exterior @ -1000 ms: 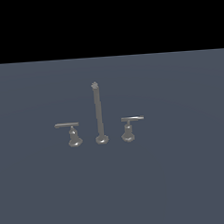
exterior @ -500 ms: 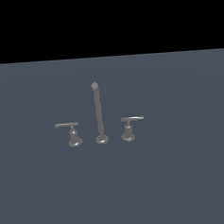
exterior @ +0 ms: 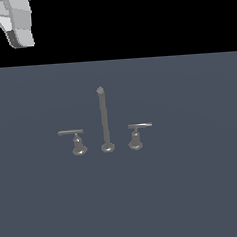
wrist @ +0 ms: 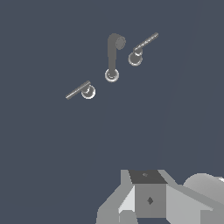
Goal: Turn on the faucet by rotating a designated handle.
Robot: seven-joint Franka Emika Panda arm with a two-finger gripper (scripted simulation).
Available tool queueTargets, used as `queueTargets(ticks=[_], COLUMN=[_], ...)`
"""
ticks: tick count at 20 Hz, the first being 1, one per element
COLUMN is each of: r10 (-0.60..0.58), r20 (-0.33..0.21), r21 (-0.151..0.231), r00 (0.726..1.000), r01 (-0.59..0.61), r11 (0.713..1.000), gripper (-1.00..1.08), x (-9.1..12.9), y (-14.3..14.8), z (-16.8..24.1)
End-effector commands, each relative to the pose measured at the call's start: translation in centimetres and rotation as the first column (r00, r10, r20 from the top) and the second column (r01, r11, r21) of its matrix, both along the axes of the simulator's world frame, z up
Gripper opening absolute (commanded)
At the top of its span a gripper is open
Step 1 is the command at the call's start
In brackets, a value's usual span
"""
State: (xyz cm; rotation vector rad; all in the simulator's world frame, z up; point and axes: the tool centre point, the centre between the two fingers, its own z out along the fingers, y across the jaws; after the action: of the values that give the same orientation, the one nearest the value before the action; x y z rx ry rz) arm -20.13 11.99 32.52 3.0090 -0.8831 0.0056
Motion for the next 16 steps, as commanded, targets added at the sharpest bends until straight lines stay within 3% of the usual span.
queueTargets(ticks=[1,8,16], r10=[-0.054,-0.195,-0.336], r20=[0.0,-0.001,-0.002], r21=[0.002,0.007,0.011], r00=[0.999,0.981,0.942], r01=[0.054,0.195,0.336], r11=[0.999,0.981,0.942], gripper=[-1.0,-1.0,-1.0], x=[0.8,3.1,5.9], y=[0.8,2.7,4.3], z=[-1.3,-4.9,-8.5])
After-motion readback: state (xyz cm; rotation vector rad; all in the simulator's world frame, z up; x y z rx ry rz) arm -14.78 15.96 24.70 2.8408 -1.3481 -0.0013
